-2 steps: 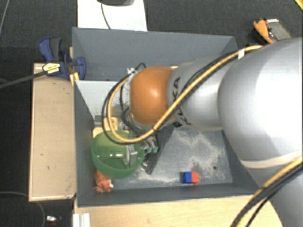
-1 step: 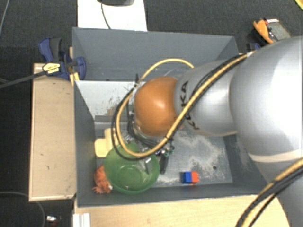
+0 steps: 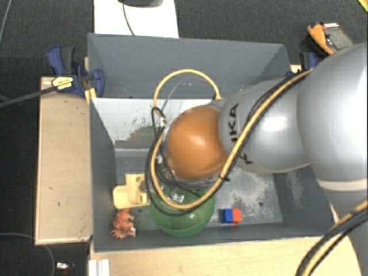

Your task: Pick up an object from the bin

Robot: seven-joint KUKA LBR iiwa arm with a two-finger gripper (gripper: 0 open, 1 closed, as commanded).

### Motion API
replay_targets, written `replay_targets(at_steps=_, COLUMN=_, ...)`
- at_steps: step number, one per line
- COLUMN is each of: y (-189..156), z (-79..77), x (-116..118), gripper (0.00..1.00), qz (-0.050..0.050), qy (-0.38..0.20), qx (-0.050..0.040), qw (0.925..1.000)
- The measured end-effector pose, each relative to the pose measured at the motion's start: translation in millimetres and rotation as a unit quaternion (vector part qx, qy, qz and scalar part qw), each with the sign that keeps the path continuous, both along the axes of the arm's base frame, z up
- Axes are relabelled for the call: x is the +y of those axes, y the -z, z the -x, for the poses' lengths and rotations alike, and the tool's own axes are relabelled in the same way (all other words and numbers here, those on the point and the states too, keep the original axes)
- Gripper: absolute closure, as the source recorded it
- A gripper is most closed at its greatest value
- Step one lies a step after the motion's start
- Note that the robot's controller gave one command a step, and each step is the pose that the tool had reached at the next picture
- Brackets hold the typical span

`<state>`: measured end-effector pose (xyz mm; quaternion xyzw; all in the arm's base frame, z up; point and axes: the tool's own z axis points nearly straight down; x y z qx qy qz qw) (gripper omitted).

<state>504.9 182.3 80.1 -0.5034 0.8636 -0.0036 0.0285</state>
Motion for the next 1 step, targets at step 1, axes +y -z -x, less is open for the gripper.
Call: replay_targets(at_steps=1, y=0.1, z=0.0, x=0.0, gripper=1.00, qz=0.000, qy=0.000, qx=0.0001, qw=1.0000)
